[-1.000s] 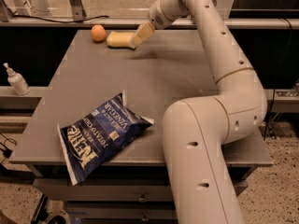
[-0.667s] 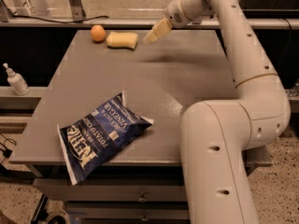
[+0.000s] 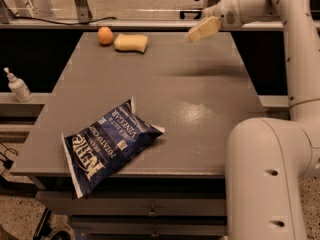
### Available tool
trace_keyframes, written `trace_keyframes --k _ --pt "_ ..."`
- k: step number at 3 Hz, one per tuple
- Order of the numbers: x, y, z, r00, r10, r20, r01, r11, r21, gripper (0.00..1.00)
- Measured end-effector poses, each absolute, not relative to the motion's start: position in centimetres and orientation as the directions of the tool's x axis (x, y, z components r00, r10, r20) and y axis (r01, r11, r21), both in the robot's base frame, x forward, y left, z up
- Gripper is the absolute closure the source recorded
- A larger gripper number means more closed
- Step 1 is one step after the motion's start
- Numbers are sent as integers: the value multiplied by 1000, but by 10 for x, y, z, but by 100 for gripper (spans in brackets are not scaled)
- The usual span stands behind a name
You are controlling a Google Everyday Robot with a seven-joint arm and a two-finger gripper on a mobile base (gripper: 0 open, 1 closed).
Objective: Move sponge near orange
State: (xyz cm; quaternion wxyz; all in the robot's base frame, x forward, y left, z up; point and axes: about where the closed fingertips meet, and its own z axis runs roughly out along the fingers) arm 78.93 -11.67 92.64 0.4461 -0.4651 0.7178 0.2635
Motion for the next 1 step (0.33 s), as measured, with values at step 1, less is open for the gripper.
trace_keyframes --k 1 --pt "787 -121 928 -171 -423 -890 -903 429 -31 0"
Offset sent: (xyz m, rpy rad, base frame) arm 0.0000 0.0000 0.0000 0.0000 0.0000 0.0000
